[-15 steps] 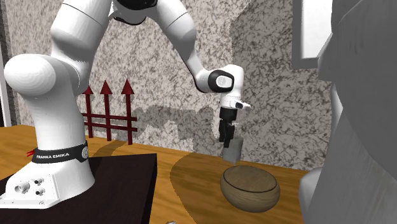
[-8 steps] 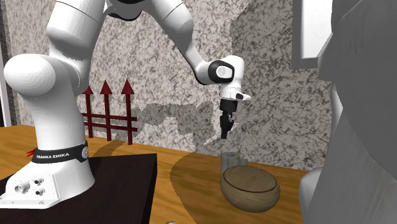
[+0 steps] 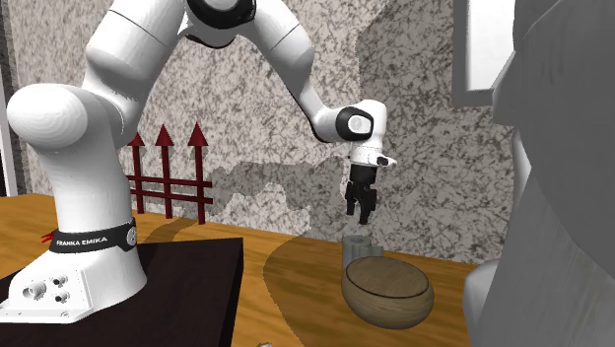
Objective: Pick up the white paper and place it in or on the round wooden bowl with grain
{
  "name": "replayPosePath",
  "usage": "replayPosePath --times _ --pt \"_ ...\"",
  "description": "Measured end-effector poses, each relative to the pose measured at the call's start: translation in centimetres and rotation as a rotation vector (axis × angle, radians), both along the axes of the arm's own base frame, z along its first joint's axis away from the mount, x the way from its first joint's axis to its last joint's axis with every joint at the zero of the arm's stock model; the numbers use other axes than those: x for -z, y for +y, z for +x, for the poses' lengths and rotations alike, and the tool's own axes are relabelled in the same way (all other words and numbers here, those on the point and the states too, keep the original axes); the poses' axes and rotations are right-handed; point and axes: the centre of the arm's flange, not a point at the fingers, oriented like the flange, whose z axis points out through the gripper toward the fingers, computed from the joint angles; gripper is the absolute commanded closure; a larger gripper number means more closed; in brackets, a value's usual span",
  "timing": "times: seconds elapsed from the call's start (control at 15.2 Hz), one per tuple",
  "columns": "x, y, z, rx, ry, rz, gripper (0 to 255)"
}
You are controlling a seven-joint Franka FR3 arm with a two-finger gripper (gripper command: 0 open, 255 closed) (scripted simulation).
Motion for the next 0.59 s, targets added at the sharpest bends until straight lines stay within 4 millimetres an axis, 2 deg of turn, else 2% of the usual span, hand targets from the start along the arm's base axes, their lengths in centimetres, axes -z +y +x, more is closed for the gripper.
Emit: replayPosePath --times 0.26,0.4,0.59 --pt "3.9 2.4 3.5 -0.114 0.011 -0.018 0" --pt "5.7 3.3 4.6 -0.159 0.017 -0.026 0" --pt "7.2 3.4 4.9 -0.174 0.018 -0.029 0"
